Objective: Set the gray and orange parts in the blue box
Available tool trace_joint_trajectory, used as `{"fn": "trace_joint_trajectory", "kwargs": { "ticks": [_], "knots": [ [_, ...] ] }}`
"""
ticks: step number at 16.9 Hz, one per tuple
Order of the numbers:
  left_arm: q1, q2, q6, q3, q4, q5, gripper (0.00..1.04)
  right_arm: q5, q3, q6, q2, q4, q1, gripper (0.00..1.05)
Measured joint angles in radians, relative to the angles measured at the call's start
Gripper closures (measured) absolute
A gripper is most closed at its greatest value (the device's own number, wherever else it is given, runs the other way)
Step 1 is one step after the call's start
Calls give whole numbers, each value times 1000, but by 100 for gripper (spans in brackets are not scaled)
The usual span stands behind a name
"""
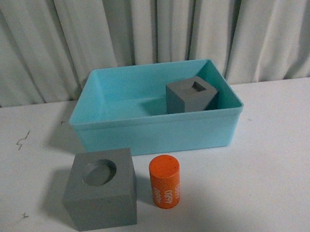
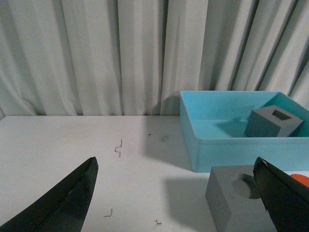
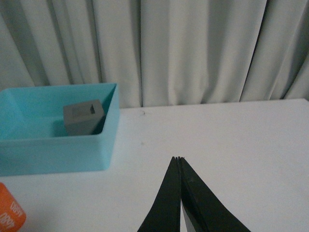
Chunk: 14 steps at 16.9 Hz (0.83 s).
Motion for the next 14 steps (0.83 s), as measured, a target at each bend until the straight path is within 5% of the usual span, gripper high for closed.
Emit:
{"fn": "trace_joint_trajectory", "kwargs": {
  "ticks": [14],
  "knots": [
    [0,0,0,0,0,1,7,0,0,0,-478,-426,0,103]
  ]
}}
